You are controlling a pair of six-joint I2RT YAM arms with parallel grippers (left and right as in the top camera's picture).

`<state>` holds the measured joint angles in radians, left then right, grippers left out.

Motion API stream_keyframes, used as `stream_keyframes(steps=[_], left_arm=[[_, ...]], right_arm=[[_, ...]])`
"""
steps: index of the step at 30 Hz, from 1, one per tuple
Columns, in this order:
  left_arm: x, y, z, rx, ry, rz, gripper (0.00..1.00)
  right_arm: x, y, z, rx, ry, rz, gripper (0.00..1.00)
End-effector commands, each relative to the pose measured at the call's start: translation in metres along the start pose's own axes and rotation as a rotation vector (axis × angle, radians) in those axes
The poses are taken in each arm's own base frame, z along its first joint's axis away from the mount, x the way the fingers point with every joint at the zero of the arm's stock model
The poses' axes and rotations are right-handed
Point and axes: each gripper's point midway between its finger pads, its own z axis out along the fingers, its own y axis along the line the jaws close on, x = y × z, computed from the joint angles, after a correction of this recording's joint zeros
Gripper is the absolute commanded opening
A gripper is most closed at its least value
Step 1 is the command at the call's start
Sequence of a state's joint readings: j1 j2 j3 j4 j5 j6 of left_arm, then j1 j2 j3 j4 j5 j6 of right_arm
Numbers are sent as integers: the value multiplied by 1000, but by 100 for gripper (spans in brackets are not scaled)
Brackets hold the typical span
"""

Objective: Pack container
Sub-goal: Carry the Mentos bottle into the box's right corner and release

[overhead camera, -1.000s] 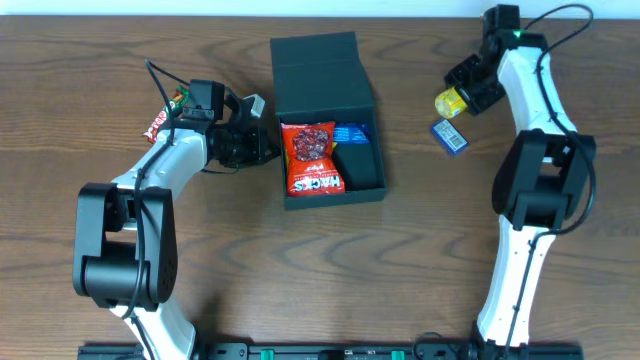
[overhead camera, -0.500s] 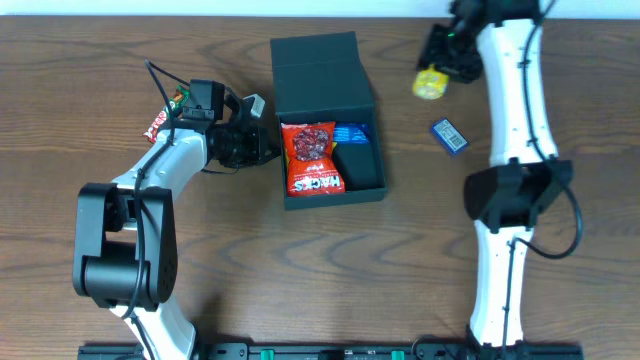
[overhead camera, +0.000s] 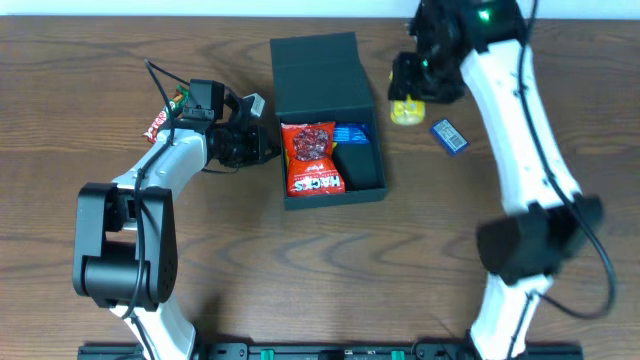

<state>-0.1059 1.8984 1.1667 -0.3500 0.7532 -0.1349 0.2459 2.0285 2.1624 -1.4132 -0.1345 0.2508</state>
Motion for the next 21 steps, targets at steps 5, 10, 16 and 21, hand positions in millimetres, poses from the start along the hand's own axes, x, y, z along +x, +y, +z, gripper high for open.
stream_keyframes(steps=[5, 10, 16, 21], left_arm=[[3, -1, 5, 22, 11, -3, 6], [4, -1, 5, 22, 11, -3, 6], [4, -1, 5, 22, 12, -3, 6], [4, -1, 5, 22, 12, -4, 6]], right_arm=[[46, 43, 47, 12, 92, -272, 2], [60, 52, 77, 67, 102, -343, 2], [73, 48, 103, 73, 129, -334, 4], [81, 43, 117, 82, 140, -271, 2]])
